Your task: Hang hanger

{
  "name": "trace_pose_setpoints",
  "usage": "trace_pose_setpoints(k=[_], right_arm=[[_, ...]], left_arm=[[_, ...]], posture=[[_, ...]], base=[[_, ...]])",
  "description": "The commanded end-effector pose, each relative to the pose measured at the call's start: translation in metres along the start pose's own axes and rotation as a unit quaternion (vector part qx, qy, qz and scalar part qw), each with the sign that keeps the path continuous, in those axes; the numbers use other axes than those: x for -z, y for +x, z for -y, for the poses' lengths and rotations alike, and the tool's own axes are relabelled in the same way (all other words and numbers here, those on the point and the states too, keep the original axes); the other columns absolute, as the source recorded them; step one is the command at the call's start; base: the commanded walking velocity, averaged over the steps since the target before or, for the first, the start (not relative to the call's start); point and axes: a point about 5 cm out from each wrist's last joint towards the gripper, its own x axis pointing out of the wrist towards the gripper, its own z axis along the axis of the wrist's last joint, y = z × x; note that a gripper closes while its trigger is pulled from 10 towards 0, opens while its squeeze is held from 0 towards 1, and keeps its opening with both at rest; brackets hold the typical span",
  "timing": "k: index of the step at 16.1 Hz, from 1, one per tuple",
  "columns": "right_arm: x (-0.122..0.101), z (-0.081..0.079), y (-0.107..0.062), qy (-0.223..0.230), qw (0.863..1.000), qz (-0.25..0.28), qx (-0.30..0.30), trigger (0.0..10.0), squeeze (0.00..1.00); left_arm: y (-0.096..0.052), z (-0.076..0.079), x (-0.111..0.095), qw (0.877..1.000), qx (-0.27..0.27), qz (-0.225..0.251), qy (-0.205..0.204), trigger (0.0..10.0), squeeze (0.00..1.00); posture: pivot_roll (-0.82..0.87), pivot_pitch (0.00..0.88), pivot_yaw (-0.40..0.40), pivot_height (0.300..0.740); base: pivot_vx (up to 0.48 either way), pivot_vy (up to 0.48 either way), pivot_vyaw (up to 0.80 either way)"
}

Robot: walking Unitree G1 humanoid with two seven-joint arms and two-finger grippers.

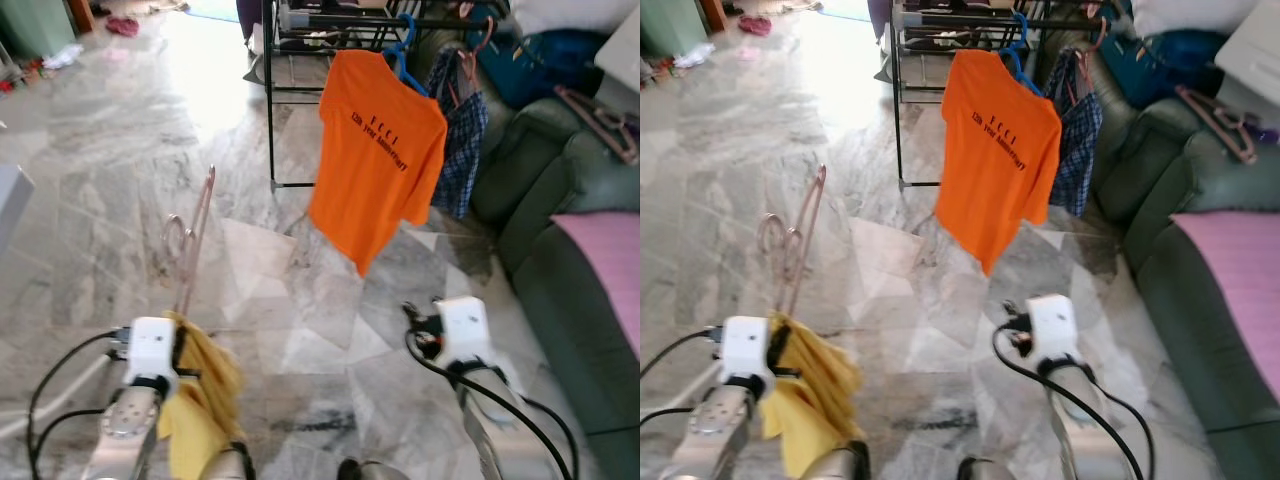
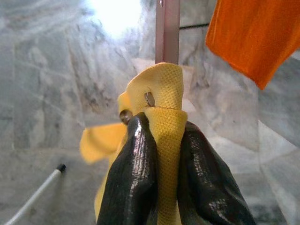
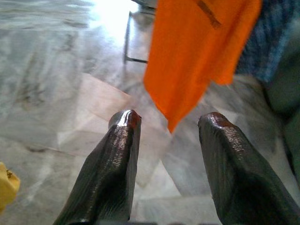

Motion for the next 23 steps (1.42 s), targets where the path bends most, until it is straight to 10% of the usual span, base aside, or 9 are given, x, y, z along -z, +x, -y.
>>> trace_pose_setpoints(k=[1,5,9,13,23], right_arm=[[-0.004,0.011,-0.007,0.003,0.999,0.008,0.034,10.0,0.00],[-0.001,0.008,-0.007,0.006,0.999,0.000,0.041,10.0,0.00],[-0.009,0.008,0.001,-0.001,0.999,0.003,0.034,10.0,0.00],[-0.008,0.002,-0.003,0.011,0.999,0.001,0.036,10.0,0.00],[-0.007,-0.007,0.000,0.024,0.999,-0.004,0.033,10.0,0.00]], left_arm=[[0.004,0.015,-0.013,0.999,0.042,0.012,0.001,10.0,0.00],[0.013,0.031,-0.039,0.992,0.117,0.037,0.033,10.0,0.00],[-0.011,0.032,-0.016,0.996,0.090,0.005,0.017,10.0,0.00],[-0.008,0.035,-0.013,0.997,0.049,-0.021,-0.053,10.0,0.00],[-0.002,0.043,-0.036,0.996,0.083,-0.004,-0.035,10.0,0.00]], posture=[[-0.14,0.148,-0.039,0.740],[-0.11,0.107,-0.075,0.740],[-0.11,0.120,-0.061,0.740],[-0.12,0.154,-0.052,0.740],[-0.11,0.179,-0.033,0.740]], base=[[0.000,0.000,0.00],[0.000,0.000,0.00],[0.000,0.000,0.00],[-0.060,0.000,0.00],[-0.286,0.000,0.00]])
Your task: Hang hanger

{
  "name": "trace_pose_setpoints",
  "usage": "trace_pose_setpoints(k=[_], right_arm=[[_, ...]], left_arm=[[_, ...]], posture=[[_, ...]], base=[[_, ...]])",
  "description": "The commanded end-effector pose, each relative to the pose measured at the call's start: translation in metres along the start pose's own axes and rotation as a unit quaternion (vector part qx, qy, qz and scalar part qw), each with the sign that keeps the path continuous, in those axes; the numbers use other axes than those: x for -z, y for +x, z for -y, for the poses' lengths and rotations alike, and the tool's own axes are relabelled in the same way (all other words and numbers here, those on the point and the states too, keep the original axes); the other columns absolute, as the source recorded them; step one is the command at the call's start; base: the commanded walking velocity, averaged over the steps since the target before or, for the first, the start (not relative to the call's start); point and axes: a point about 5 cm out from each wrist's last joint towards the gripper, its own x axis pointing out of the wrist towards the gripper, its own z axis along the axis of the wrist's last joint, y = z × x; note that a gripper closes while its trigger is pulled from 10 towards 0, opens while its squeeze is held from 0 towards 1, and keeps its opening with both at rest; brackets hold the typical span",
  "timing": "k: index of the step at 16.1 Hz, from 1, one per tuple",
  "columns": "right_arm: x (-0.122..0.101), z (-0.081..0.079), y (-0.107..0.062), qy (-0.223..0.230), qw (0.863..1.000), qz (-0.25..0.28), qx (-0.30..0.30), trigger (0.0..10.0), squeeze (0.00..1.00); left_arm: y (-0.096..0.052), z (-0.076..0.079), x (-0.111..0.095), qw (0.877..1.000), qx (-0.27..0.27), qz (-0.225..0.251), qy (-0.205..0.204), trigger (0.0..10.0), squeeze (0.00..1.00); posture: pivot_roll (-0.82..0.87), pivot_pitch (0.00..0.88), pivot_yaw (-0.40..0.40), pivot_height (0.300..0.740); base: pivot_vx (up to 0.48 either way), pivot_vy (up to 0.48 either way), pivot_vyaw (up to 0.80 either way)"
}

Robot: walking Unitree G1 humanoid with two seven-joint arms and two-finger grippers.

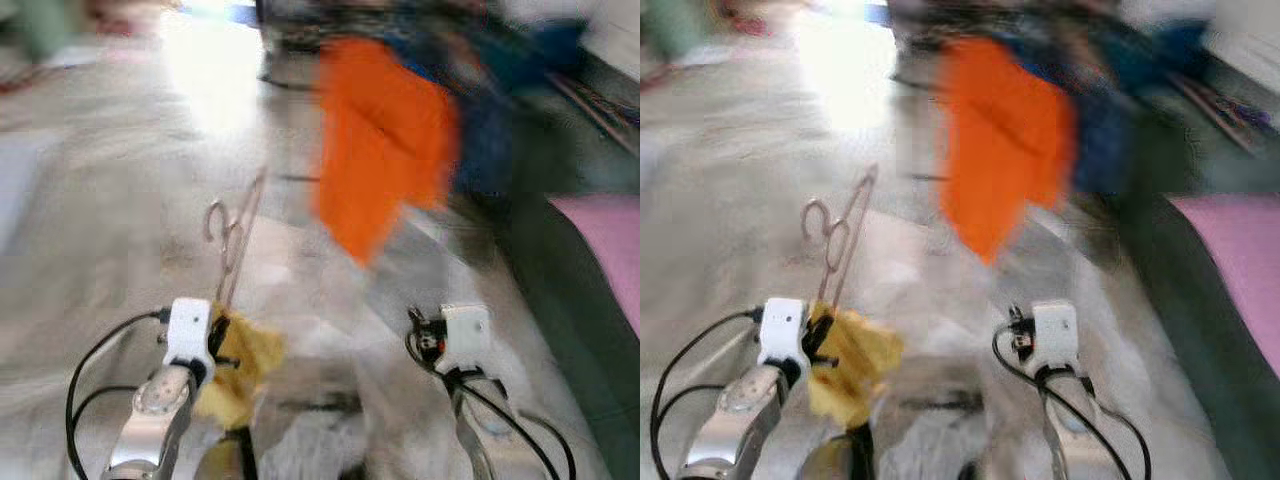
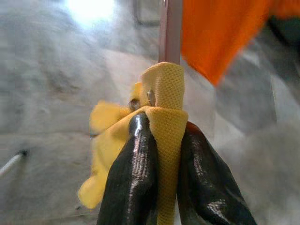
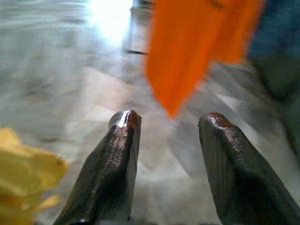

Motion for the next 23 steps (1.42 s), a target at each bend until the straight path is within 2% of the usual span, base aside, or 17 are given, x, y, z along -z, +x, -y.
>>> trace_pose_setpoints(k=[1,3,5,6,7,9,13,16,18,23], right_arm=[[0.002,0.003,-0.004,0.004,1.000,-0.003,0.010,10.0,0.00],[0.001,0.003,-0.003,0.003,1.000,-0.003,0.010,10.0,0.00],[0.000,0.002,-0.001,0.002,1.000,0.000,0.012,10.0,0.00],[-0.001,0.002,0.000,0.002,1.000,0.001,0.012,10.0,0.00],[-0.001,0.002,0.000,0.002,1.000,0.001,0.013,10.0,0.00],[-0.002,0.001,0.001,-0.004,1.000,0.003,0.011,10.0,0.00],[-0.003,0.001,0.001,-0.001,1.000,0.005,0.013,10.0,0.00],[-0.003,0.001,0.001,0.002,1.000,0.004,0.013,10.0,0.00],[-0.002,-0.001,0.001,0.022,1.000,0.003,0.010,10.0,0.00],[-0.001,-0.001,0.001,0.026,1.000,-0.002,0.010,10.0,0.00]], left_arm=[[-0.001,0.002,0.003,1.000,0.006,-0.009,0.001,10.0,0.00],[0.001,0.003,0.000,1.000,0.012,-0.007,0.003,10.0,0.00],[0.000,0.004,-0.008,0.998,0.055,0.019,-0.020,10.0,0.00],[0.000,0.004,-0.008,0.998,0.055,0.018,-0.023,10.0,0.00],[0.001,0.007,-0.008,0.997,0.061,0.017,-0.039,10.0,0.00],[0.002,0.014,-0.011,0.996,0.080,0.025,-0.040,10.0,0.00],[-0.001,0.027,-0.008,0.991,0.123,0.018,-0.055,10.0,0.00],[-0.002,0.027,-0.007,0.990,0.128,0.015,-0.053,10.0,0.00],[-0.001,0.026,-0.008,0.990,0.128,0.017,-0.063,10.0,0.00],[0.000,0.026,-0.007,0.988,0.131,0.018,-0.081,10.0,0.00]], posture=[[-0.11,0.178,-0.033,0.740],[-0.11,0.176,-0.032,0.740],[-0.10,0.174,-0.028,0.740],[-0.10,0.174,-0.028,0.740],[-0.10,0.174,-0.028,0.740],[-0.11,0.177,-0.031,0.740],[-0.11,0.180,-0.031,0.740],[-0.11,0.183,-0.029,0.740],[-0.11,0.183,-0.029,0.740],[-0.12,0.182,-0.030,0.740]], base=[[-0.251,0.000,0.00],[-0.124,0.000,0.00],[0.000,0.000,0.00],[0.000,0.000,0.00],[0.000,0.000,0.00],[0.000,0.000,0.00],[0.000,-0.319,0.80],[0.000,-0.343,0.80],[0.000,-0.159,0.00],[0.000,0.000,0.00]])
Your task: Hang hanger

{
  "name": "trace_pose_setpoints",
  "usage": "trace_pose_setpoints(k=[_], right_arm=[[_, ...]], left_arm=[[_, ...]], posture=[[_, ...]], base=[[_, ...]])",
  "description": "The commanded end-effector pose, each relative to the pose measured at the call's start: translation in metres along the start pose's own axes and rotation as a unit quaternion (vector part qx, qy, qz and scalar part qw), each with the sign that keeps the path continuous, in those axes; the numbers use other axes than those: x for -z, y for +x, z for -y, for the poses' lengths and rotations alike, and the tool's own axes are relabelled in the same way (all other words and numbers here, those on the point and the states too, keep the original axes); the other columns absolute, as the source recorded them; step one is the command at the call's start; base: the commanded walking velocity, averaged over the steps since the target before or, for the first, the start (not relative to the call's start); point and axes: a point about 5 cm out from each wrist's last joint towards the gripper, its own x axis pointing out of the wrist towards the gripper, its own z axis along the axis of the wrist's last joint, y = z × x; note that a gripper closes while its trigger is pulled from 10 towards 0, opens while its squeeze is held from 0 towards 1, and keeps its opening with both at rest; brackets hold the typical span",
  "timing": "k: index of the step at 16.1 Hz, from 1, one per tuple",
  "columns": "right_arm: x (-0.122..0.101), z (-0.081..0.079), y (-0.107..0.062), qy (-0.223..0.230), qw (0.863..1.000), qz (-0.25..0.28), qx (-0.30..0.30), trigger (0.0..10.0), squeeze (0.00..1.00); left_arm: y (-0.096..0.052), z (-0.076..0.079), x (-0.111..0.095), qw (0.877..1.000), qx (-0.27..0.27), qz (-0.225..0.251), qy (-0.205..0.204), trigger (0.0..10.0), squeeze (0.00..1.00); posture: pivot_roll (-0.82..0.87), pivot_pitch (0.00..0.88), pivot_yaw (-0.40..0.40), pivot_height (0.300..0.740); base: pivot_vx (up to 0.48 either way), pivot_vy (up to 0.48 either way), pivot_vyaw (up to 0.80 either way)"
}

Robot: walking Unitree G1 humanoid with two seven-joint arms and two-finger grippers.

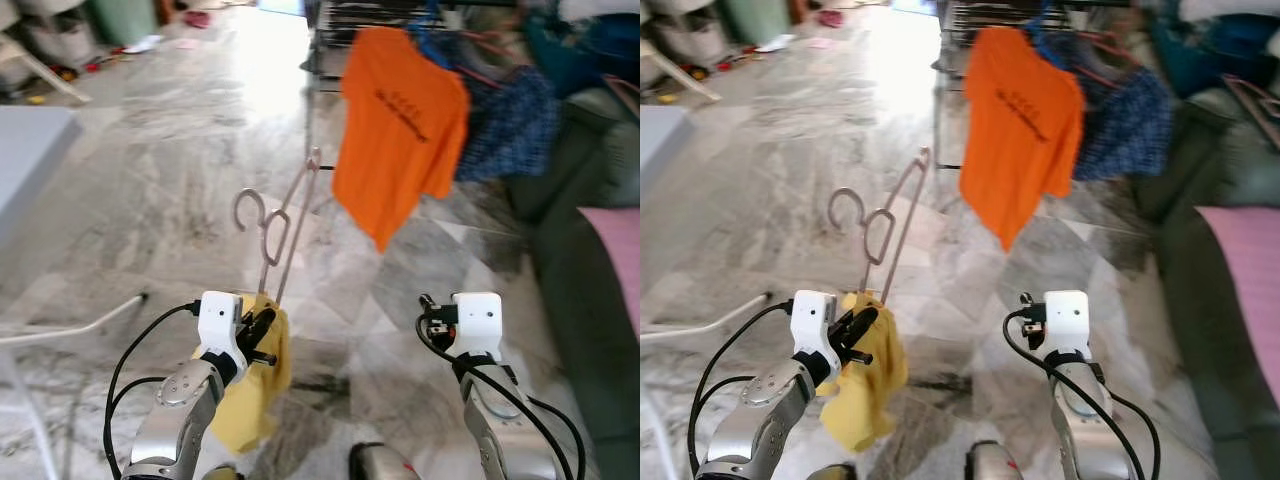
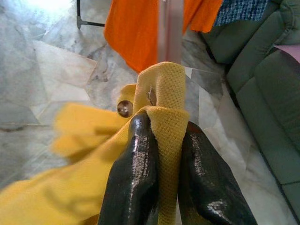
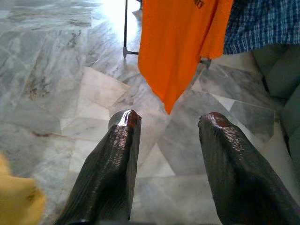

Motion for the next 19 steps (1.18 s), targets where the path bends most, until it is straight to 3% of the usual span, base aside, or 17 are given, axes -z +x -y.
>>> trace_pose_setpoints(k=[1,5,16,19], right_arm=[[0.0003,-0.0068,-0.0006,0.009,1.000,-0.003,-0.011,10.0,0.00],[0.0005,-0.0062,0.0000,0.014,1.000,-0.006,-0.012,10.0,0.00],[-0.0001,-0.0086,0.0004,0.011,1.000,-0.004,-0.015,10.0,0.00],[0.0004,-0.0103,-0.0002,0.013,1.000,-0.004,-0.017,10.0,0.00]], left_arm=[[-0.0051,-0.0076,-0.0010,1.000,-0.008,0.005,-0.005,10.0,0.00],[-0.0046,-0.0083,0.0002,1.000,-0.009,0.004,-0.012,10.0,0.00],[-0.0048,-0.0061,-0.0008,1.000,0.018,0.010,-0.011,10.0,0.00],[-0.0060,-0.0047,0.0004,1.000,0.026,0.010,-0.009,10.0,0.00]], posture=[[-0.12,0.182,-0.030,0.740],[-0.12,0.179,-0.033,0.740],[-0.12,0.178,-0.028,0.740],[-0.12,0.180,-0.027,0.740]], base=[[0.000,0.000,0.00],[0.000,0.000,-0.25],[0.023,0.261,-0.80],[0.000,0.000,0.00]])
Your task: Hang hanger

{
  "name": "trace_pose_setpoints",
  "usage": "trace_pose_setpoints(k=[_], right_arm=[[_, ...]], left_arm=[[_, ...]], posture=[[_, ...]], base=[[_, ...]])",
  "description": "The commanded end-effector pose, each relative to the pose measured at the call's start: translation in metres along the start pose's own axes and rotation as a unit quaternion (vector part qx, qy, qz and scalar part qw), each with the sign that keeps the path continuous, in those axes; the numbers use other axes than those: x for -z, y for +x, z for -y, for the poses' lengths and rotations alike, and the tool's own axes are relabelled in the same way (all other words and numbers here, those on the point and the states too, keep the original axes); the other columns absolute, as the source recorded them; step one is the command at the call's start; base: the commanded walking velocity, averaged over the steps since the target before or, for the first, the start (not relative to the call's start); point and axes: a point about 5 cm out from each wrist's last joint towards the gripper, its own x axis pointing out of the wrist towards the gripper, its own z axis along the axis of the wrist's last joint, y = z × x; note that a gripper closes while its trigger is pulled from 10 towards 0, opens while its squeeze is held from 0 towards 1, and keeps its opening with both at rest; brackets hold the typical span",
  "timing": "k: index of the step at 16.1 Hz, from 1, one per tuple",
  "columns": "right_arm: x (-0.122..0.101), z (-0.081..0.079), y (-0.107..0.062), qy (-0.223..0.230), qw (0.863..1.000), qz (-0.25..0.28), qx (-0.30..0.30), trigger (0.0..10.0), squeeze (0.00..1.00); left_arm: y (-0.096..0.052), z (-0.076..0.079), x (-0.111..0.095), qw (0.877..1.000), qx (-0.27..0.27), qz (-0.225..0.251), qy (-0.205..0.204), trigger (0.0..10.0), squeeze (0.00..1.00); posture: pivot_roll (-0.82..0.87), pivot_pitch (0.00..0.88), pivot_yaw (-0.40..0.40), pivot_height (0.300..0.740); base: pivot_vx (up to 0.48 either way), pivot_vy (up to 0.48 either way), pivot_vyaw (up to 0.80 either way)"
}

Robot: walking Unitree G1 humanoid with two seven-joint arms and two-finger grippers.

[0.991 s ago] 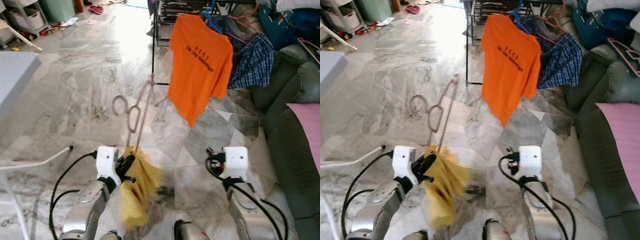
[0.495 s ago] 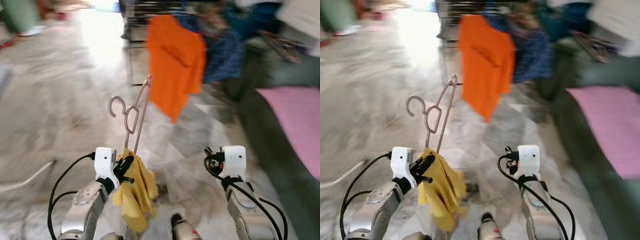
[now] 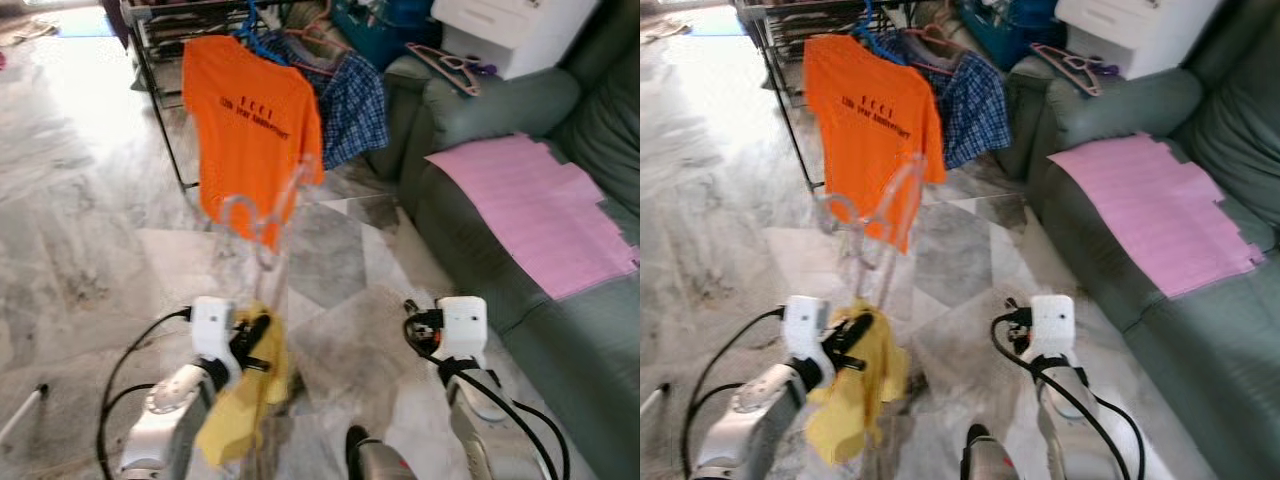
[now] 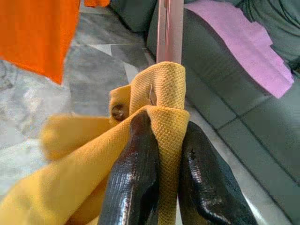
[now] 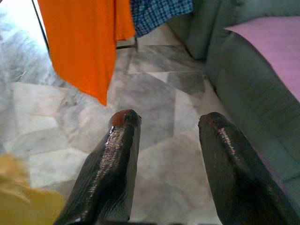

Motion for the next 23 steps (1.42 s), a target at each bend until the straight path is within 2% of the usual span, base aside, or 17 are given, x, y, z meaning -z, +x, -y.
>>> trace_pose_setpoints(k=[1,9,11,14,23], right_arm=[[-0.0029,-0.0020,0.0009,-0.001,1.000,0.006,-0.005,10.0,0.00],[-0.0028,-0.0058,0.0019,0.000,1.000,0.006,-0.006,10.0,0.00],[-0.0022,-0.0060,0.0024,0.004,1.000,0.004,-0.006,10.0,0.00],[-0.0028,-0.0049,0.0034,0.002,1.000,0.006,-0.006,10.0,0.00],[-0.0023,-0.0058,0.0037,-0.004,1.000,0.006,-0.008,10.0,0.00]], left_arm=[[-0.0028,-0.0022,-0.0059,1.000,-0.001,0.017,0.007,10.0,0.00],[-0.0033,-0.0006,-0.0071,1.000,0.008,0.021,0.016,10.0,0.00],[-0.0036,0.0025,-0.0089,0.999,0.028,0.031,0.005,10.0,0.00],[-0.0036,0.0031,-0.0083,0.999,0.030,0.031,0.001,10.0,0.00],[-0.0031,0.0066,-0.0070,0.999,0.043,0.030,0.000,10.0,0.00]], posture=[[-0.12,0.182,-0.029,0.740],[-0.12,0.187,-0.016,0.740],[-0.12,0.185,-0.016,0.740],[-0.12,0.183,-0.016,0.740],[-0.12,0.182,-0.015,0.740]], base=[[0.000,0.000,0.00],[0.000,0.000,0.00],[0.000,0.000,-0.80],[0.342,0.000,-0.64],[0.376,0.000,0.00]])
